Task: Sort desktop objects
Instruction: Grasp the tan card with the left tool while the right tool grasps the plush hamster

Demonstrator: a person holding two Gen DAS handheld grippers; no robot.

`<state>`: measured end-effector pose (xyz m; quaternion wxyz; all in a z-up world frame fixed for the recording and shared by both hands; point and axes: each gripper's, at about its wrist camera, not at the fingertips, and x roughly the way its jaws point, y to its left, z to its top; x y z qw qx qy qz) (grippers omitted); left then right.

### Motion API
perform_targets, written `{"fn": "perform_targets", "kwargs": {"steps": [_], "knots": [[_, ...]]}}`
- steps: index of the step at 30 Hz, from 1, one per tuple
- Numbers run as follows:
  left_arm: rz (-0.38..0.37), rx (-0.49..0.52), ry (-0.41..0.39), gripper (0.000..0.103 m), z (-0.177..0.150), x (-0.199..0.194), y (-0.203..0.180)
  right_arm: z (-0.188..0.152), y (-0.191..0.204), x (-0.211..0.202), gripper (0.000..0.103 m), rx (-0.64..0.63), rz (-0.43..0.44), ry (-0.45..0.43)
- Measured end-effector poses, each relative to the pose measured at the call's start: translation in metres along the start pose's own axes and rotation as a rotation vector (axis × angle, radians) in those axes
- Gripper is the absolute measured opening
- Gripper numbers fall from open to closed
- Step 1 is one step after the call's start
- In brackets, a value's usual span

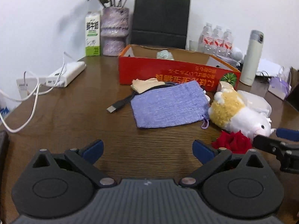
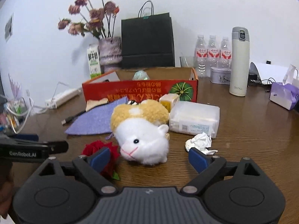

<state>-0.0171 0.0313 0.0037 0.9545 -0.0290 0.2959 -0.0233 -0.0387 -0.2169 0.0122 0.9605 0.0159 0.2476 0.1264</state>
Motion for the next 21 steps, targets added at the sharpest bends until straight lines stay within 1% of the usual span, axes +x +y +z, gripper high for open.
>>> {"fn": "perform_targets", "kwargs": {"steps": [3,6,7,8,9,10,11,13,15,17,19,20,21], "knots": [[-0.021,-0.028,0.058,0.103,0.001,0.007,0.005,-0.001,0.004,0.000,0.091,-0.024,-0.017,-0.012],[-0.011,-0.019,0.052,0.103,0.001,0.006,0.002,-0.001,0.004,-0.001,0.091,-0.026,-0.020,-0.016],[-0.021,-0.013,0.043,0.103,0.002,0.005,0.002,0.000,0.002,-0.001,0.091,-0.019,-0.015,-0.012],[-0.035,-0.007,0.016,0.103,0.002,0.003,0.002,0.001,0.001,-0.001,0.091,-0.009,-0.006,-0.003],[-0.040,0.003,-0.021,0.103,0.004,0.002,0.001,0.003,-0.001,0.000,0.091,0.005,0.004,0.009],[-0.026,0.029,-0.065,0.103,0.009,0.002,-0.002,0.006,-0.002,0.000,0.090,0.016,0.013,0.014],[-0.006,0.061,-0.082,0.103,0.016,0.005,-0.005,0.010,-0.004,0.000,0.090,0.029,0.033,0.008],[0.007,0.112,-0.083,0.103,0.038,0.018,-0.009,0.019,-0.003,0.001,0.089,0.033,0.066,-0.008],[-0.005,0.099,-0.101,0.103,0.060,0.038,-0.006,0.030,0.002,0.005,0.089,0.008,0.081,-0.035],[-0.034,0.047,-0.083,0.103,0.081,0.065,0.003,0.039,0.007,0.016,0.088,-0.030,0.058,-0.042],[-0.054,-0.008,-0.019,0.097,0.097,0.097,0.014,0.045,0.010,0.031,0.083,-0.053,0.029,-0.010],[-0.069,-0.031,0.017,0.090,0.102,0.112,0.019,0.046,0.011,0.036,0.083,-0.058,0.030,0.003],[-0.075,-0.050,0.042,0.077,0.105,0.122,0.023,0.045,0.012,0.040,0.083,-0.060,0.040,0.014]]}}
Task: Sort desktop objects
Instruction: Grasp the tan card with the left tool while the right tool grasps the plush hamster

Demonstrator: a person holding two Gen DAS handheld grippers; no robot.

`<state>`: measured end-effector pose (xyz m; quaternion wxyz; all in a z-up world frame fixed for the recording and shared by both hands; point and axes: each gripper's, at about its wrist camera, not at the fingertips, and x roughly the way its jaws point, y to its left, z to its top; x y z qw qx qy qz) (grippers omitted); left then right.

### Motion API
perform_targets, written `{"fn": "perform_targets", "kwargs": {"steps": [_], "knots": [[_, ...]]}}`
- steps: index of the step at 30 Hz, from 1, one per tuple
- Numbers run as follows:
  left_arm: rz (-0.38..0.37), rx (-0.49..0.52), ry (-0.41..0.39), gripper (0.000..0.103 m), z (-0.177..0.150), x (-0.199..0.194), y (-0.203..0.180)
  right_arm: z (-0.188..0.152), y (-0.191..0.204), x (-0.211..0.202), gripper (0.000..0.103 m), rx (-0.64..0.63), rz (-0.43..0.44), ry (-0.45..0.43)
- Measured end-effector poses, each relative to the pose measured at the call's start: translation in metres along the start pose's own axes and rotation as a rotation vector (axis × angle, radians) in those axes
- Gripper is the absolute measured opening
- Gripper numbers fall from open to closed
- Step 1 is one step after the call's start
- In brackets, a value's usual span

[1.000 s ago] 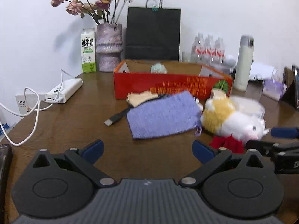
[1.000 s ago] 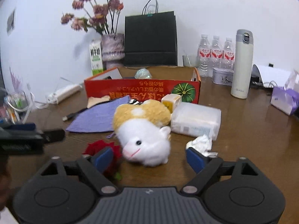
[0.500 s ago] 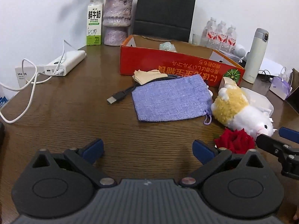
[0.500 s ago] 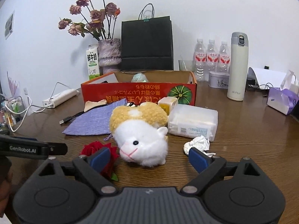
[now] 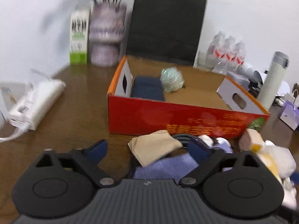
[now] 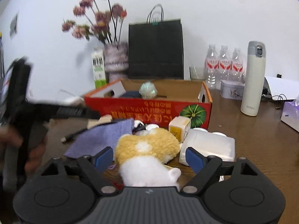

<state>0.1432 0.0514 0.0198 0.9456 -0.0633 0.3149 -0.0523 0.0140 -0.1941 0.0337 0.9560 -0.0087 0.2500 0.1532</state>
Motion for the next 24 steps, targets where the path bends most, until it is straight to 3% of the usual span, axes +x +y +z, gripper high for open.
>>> {"fn": "perform_targets", "kwargs": {"steps": [2,4,5,6,8,13,17,24], "knots": [[-0.020,-0.072,0.045,0.067,0.003,0.014,0.012,-0.003,0.000,0.008,0.083,-0.001,0.022,0.023],[-0.039,-0.127,0.045,0.040,0.000,0.017,0.023,-0.008,0.003,0.014,0.081,-0.012,0.013,0.044],[-0.038,-0.122,0.049,0.015,0.000,0.017,0.025,-0.010,0.004,0.018,0.079,-0.018,0.004,0.053],[-0.045,-0.119,0.044,0.011,-0.001,0.016,0.026,-0.011,0.004,0.021,0.071,-0.017,0.003,0.072],[-0.050,-0.125,0.005,0.008,-0.003,0.006,0.028,-0.012,0.003,0.023,0.069,0.005,0.017,0.074],[-0.092,-0.123,-0.110,0.005,-0.001,-0.028,0.023,-0.009,0.006,0.014,0.051,0.002,0.023,0.061],[-0.147,-0.163,-0.191,0.005,-0.002,-0.074,0.019,-0.004,0.005,-0.012,0.050,-0.018,0.015,-0.022],[-0.122,-0.120,-0.281,0.006,-0.004,-0.136,-0.001,0.012,-0.004,-0.063,0.050,0.015,0.003,-0.172]]}}
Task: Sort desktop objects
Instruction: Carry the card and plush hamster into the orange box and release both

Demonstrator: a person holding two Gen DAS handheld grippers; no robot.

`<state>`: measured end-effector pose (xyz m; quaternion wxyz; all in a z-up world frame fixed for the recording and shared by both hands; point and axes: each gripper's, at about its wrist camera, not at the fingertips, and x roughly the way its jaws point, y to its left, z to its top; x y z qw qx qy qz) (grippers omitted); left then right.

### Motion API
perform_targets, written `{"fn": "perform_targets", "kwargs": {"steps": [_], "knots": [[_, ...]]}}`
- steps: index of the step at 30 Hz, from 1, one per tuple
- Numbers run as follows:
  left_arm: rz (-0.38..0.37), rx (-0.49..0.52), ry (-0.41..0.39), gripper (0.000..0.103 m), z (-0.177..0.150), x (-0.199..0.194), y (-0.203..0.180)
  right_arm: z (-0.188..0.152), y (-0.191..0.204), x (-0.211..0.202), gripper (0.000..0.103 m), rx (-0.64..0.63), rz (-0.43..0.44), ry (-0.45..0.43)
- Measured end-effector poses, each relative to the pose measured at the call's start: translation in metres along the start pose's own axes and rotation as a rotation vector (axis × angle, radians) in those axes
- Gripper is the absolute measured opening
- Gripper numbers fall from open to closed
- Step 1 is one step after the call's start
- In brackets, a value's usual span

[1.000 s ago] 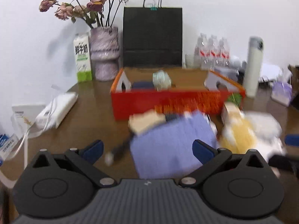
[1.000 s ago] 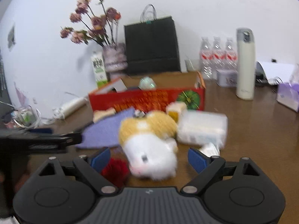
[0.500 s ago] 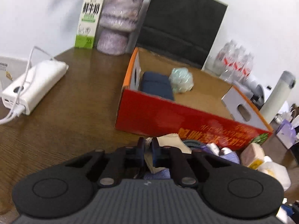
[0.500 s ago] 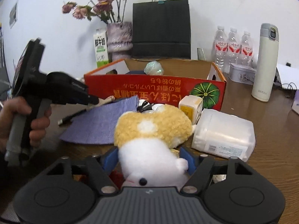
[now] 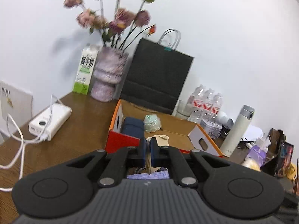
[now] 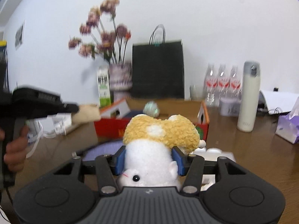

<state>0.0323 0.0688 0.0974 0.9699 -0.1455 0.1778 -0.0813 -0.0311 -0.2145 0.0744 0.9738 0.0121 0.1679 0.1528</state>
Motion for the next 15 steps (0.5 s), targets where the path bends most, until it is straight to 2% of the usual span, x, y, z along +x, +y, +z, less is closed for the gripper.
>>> {"fn": "perform_targets", "kwargs": {"steps": [4,8,11,13,15], "knots": [[-0.035,0.020,-0.011,0.006,0.011,-0.006,-0.013,0.013,-0.006,-0.009,0.050,-0.008,-0.028,-0.035],[-0.042,0.052,0.025,0.006,0.027,0.021,-0.018,0.041,-0.021,-0.002,0.050,0.008,-0.054,-0.056],[-0.062,0.089,0.076,0.006,0.049,0.060,-0.023,0.067,-0.033,0.014,0.050,0.021,-0.077,-0.059],[-0.079,0.121,0.152,0.006,0.066,0.099,-0.029,0.087,-0.039,0.035,0.051,0.038,-0.070,-0.064],[-0.096,0.155,0.241,0.006,0.079,0.147,-0.035,0.110,-0.043,0.072,0.051,0.033,-0.048,-0.036]]}}
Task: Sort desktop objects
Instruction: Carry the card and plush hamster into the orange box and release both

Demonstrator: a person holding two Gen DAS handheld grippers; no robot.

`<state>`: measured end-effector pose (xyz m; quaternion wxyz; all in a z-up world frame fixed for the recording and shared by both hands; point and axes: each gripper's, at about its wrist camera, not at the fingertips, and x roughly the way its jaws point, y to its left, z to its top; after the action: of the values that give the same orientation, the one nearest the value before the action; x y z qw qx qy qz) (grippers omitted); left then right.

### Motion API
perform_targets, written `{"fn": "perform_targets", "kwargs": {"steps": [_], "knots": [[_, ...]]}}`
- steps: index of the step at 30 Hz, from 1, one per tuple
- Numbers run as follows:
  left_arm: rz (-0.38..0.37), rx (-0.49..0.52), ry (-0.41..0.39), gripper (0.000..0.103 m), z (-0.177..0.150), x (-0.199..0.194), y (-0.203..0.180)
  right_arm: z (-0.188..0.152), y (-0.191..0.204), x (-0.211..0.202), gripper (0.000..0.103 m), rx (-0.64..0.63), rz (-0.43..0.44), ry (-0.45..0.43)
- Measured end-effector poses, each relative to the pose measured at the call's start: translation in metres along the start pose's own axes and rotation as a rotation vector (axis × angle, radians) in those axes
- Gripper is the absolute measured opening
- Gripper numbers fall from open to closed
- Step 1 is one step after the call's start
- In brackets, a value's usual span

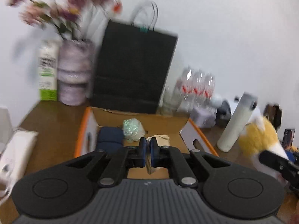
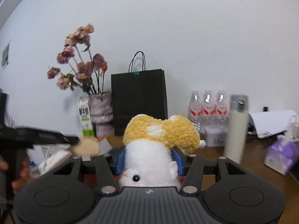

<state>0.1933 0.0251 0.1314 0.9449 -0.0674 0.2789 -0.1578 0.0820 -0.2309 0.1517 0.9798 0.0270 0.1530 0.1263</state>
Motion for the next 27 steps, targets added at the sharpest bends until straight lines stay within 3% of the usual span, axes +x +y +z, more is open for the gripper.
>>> {"fn": "perform_targets", "kwargs": {"steps": [4,6,12,13,14,16,18,22,27], "knots": [[0.032,0.034,0.207,0.006,0.024,0.101,0.011,0.031,-0.001,0.108,0.051,-0.002,0.015,0.143],[0.014,0.018,0.303,0.006,0.024,0.142,0.021,0.037,-0.005,0.166,0.050,0.027,0.006,0.264],[0.075,0.060,0.395,0.009,0.023,0.205,0.028,0.014,-0.012,0.287,0.050,0.024,-0.067,0.536],[0.083,0.079,0.403,0.012,0.023,0.209,0.027,0.008,-0.015,0.296,0.051,0.035,-0.078,0.558],[0.086,0.090,0.410,0.027,0.024,0.210,0.027,0.004,-0.017,0.304,0.051,0.038,-0.088,0.581],[0.098,0.096,0.394,0.033,0.028,0.209,0.027,0.000,-0.021,0.317,0.053,0.064,-0.087,0.626],[0.083,0.096,0.373,0.049,0.033,0.199,0.030,0.001,-0.026,0.320,0.056,0.096,-0.080,0.639],[0.088,0.089,0.341,0.053,0.048,0.172,0.028,0.019,-0.034,0.296,0.062,0.113,-0.076,0.574],[0.133,0.062,0.264,0.069,0.055,0.128,0.019,0.048,-0.036,0.244,0.076,0.075,-0.084,0.473]]}}
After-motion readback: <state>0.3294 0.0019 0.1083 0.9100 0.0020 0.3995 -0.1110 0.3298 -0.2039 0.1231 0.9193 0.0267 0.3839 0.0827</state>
